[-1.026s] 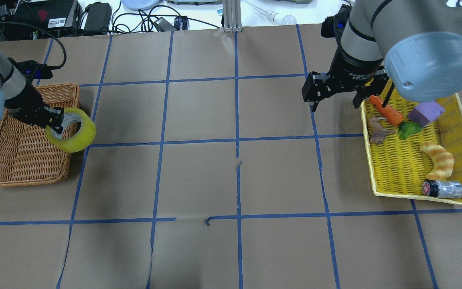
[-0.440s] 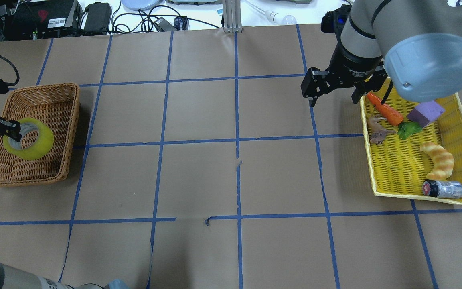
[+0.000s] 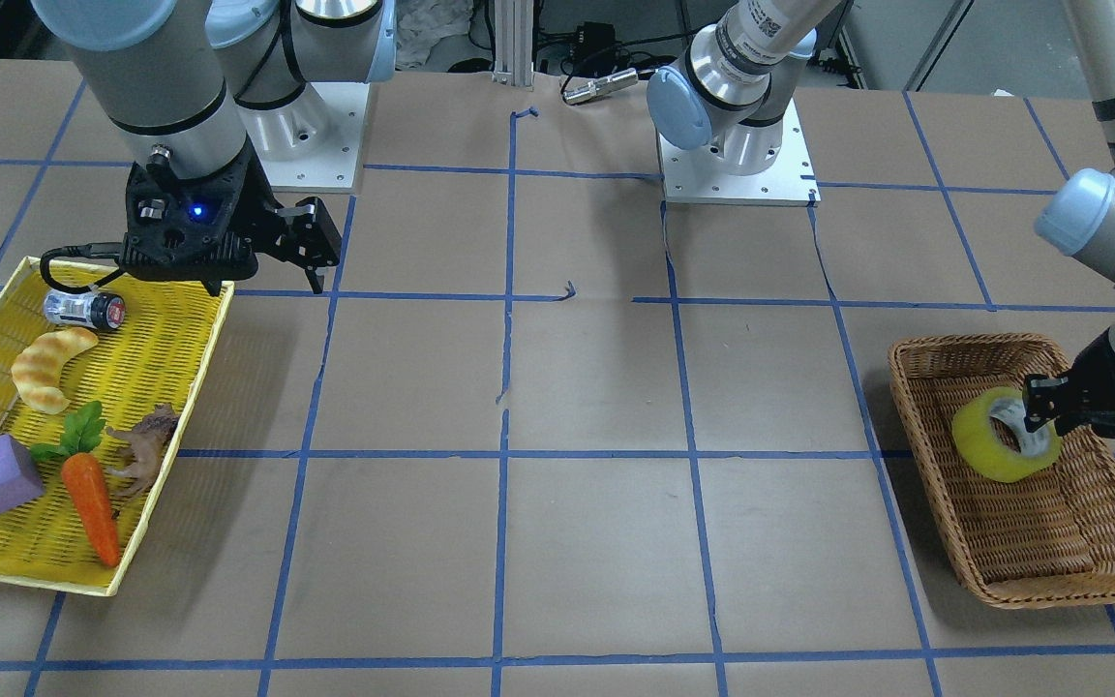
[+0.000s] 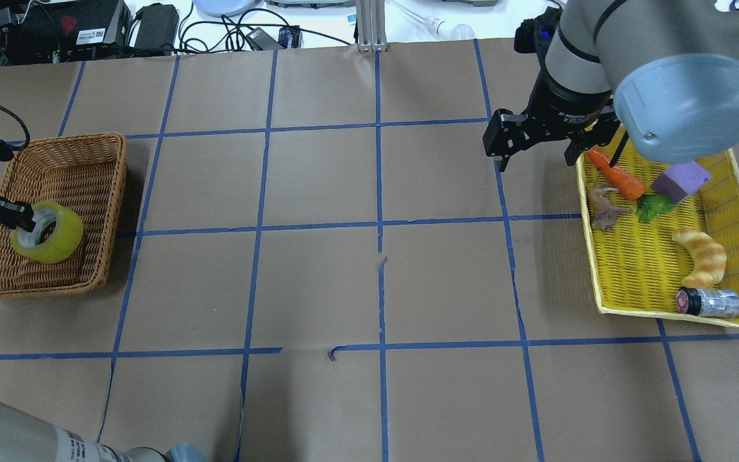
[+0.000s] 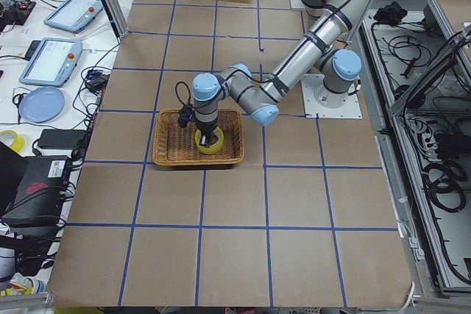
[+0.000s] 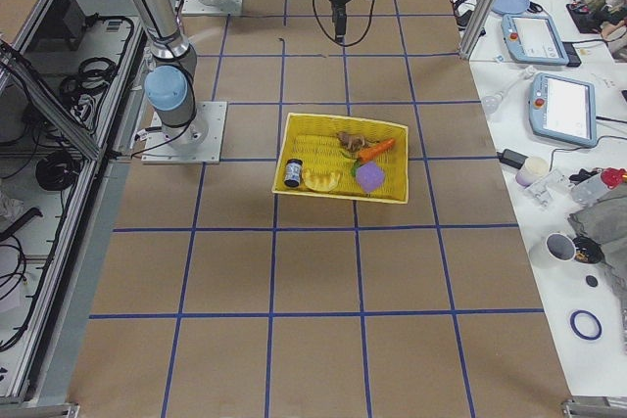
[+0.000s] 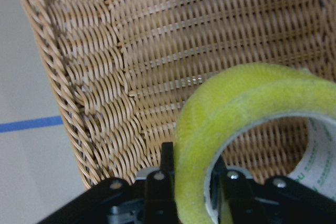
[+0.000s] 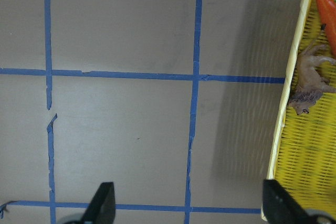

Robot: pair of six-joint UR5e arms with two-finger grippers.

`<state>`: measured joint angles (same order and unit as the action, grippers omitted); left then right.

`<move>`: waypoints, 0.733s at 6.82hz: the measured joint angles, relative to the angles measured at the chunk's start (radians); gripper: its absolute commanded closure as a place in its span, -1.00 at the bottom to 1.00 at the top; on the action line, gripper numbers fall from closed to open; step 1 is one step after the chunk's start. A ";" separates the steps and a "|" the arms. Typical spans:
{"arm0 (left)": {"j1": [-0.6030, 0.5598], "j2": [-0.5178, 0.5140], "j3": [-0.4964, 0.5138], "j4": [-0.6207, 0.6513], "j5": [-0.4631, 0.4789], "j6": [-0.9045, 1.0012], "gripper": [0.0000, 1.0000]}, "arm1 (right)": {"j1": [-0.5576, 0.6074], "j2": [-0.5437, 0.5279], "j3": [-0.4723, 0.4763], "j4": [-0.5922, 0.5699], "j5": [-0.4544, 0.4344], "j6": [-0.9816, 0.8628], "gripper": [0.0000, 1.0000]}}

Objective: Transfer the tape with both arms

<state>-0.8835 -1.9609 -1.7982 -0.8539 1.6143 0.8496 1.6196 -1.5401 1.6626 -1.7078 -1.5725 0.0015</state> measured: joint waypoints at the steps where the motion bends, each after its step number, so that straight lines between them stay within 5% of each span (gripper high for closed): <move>1: -0.006 0.004 0.001 0.009 -0.007 -0.011 -1.00 | 0.001 0.000 0.001 0.004 -0.001 0.000 -1.00; 5: -0.257 0.120 0.071 -0.091 -0.006 -0.218 -1.00 | -0.001 -0.025 -0.003 0.076 0.004 -0.001 -1.00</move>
<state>-1.1405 -1.8404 -1.7268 -0.9447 1.6085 0.6318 1.6187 -1.5648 1.6593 -1.6320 -1.5684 0.0001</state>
